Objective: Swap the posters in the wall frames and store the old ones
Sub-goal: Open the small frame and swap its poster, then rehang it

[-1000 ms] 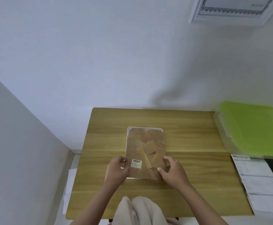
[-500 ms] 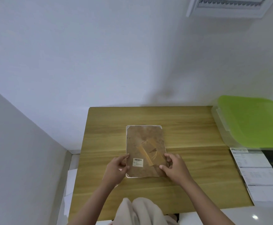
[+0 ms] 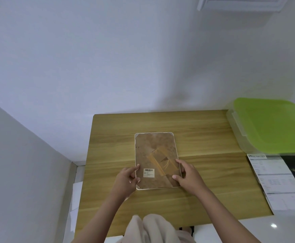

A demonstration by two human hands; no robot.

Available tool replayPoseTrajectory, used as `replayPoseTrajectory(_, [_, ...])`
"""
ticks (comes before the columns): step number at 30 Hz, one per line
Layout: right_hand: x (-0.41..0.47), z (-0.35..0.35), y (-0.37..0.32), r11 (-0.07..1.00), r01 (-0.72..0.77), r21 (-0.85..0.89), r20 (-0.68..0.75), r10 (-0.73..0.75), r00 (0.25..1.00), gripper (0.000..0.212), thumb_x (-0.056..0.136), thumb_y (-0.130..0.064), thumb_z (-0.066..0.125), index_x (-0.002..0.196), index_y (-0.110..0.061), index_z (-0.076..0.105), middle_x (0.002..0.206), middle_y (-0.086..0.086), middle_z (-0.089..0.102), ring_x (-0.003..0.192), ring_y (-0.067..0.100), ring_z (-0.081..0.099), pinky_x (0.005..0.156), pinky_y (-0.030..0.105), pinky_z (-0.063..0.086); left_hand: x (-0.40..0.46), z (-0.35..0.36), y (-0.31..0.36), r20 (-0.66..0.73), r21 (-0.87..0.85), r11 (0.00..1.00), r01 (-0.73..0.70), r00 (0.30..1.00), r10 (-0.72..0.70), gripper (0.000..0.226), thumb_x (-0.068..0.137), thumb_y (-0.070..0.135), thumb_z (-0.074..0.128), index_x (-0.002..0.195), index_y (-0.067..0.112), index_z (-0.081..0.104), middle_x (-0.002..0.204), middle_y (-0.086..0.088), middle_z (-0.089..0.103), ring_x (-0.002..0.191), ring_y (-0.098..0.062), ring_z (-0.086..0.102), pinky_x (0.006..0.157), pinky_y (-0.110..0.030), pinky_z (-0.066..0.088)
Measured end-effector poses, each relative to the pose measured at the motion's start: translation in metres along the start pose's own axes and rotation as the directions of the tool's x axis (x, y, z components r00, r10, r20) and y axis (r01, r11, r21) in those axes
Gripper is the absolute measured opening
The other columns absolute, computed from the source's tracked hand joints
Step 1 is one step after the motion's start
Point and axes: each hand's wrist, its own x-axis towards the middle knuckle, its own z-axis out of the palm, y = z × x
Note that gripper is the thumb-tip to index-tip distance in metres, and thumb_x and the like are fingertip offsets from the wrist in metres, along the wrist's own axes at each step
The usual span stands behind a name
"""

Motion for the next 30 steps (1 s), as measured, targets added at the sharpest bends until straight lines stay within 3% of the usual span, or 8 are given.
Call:
replayPoseTrajectory(4, [0.005, -0.003, -0.002, 1.0, -0.019, -0.019, 0.032, 0.02, 0.999, 0.064, 0.08, -0.027, 0.071, 0.136, -0.032, 0.04, 0.105, -0.002, 0.048, 0.092, 0.012, 0.05, 0.079, 0.025, 0.038, 0.003, -0.001, 0.002, -0.006, 0.021, 1.0, 0.012, 1.0, -0.012, 0.049, 0.079, 0.006, 0.068, 0.125, 0.021, 0.058, 0.08, 0.005, 0.048, 0.07, -0.006, 0.048, 0.072, -0.011, 0.041])
replayPoseTrajectory(7, [0.007, -0.004, -0.004, 0.999, -0.029, -0.039, 0.046, 0.03, 0.998, 0.063, 0.08, -0.027, 0.072, 0.134, -0.032, 0.04, 0.101, -0.003, 0.047, 0.093, 0.013, 0.048, 0.079, 0.025, 0.038, 0.001, 0.0, 0.001, -0.015, 0.024, 1.0, -0.002, 1.0, 0.002, 0.049, 0.079, 0.006, 0.068, 0.125, 0.021, 0.058, 0.08, 0.005, 0.048, 0.07, -0.006, 0.049, 0.074, -0.015, 0.043])
replayPoseTrajectory(15, [0.013, -0.001, -0.001, 0.999, -0.025, -0.035, 0.06, 0.027, 0.998, 0.065, 0.079, -0.025, 0.073, 0.134, -0.03, 0.039, 0.075, -0.019, 0.036, 0.085, 0.015, 0.046, 0.075, 0.026, 0.038, -0.002, -0.004, -0.005, 0.072, 0.041, 0.998, -0.049, 0.996, 0.046, 0.064, 0.077, 0.019, 0.074, 0.134, 0.026, 0.046, 0.1, 0.001, 0.053, 0.071, -0.007, 0.059, 0.072, -0.011, 0.048])
replayPoseTrajectory(17, [0.015, -0.003, -0.005, 0.997, -0.027, -0.067, 0.084, 0.033, 0.996, 0.07, 0.079, -0.025, 0.073, 0.137, -0.031, 0.034, 0.083, -0.014, 0.048, 0.087, 0.016, 0.05, 0.078, 0.029, 0.042, -0.002, -0.003, -0.005, 0.071, 0.044, 0.998, -0.052, 0.996, 0.049, 0.066, 0.076, 0.019, 0.075, 0.135, 0.024, 0.046, 0.1, 0.001, 0.053, 0.071, -0.006, 0.057, 0.072, -0.012, 0.048])
replayPoseTrajectory(19, [0.018, -0.006, -0.01, 0.991, -0.024, -0.131, 0.113, 0.039, 0.993, 0.083, 0.078, -0.026, 0.074, 0.144, -0.033, 0.024, 0.115, -0.003, 0.059, 0.106, 0.021, 0.055, 0.089, 0.033, 0.046, -0.002, -0.002, -0.004, 0.064, 0.049, 0.997, -0.053, 0.997, 0.05, 0.066, 0.075, 0.016, 0.075, 0.135, 0.022, 0.046, 0.099, 0.002, 0.052, 0.07, -0.006, 0.055, 0.07, -0.01, 0.047])
replayPoseTrajectory(21, [0.023, -0.01, -0.018, 0.969, -0.006, -0.249, 0.152, 0.045, 0.987, 0.098, 0.075, -0.028, 0.076, 0.149, -0.035, 0.011, 0.135, 0.002, 0.052, 0.12, 0.023, 0.052, 0.094, 0.036, 0.045, -0.001, -0.001, -0.002, 0.066, 0.052, 0.997, -0.055, 0.997, 0.051, 0.067, 0.075, 0.014, 0.074, 0.135, 0.021, 0.046, 0.098, 0.002, 0.051, 0.069, -0.005, 0.054, 0.068, -0.009, 0.046])
replayPoseTrajectory(25, [0.043, -0.023, -0.042, 0.873, 0.028, -0.487, 0.219, 0.091, 0.972, 0.134, 0.057, -0.033, 0.088, 0.147, -0.039, -0.011, 0.133, 0.012, 0.047, 0.114, 0.029, 0.055, 0.087, 0.039, 0.049, 0.001, -0.003, -0.001, 0.111, 0.067, 0.997, -0.047, 0.993, 0.039, 0.072, 0.076, 0.015, 0.074, 0.138, 0.026, 0.041, 0.099, 0.002, 0.05, 0.07, -0.004, 0.052, 0.072, -0.01, 0.044])
replayPoseTrajectory(30, [0.063, -0.028, -0.062, 0.809, 0.018, -0.587, 0.245, 0.156, 0.957, 0.161, 0.041, -0.034, 0.095, 0.138, -0.038, -0.034, 0.141, 0.013, 0.041, 0.121, 0.031, 0.051, 0.09, 0.04, 0.047, 0.005, -0.005, 0.002, 0.168, 0.11, 0.994, -0.023, 0.986, 0.005, 0.081, 0.075, 0.016, 0.075, 0.142, 0.032, 0.033, 0.106, -0.003, 0.05, 0.076, -0.009, 0.051, 0.078, -0.018, 0.045])
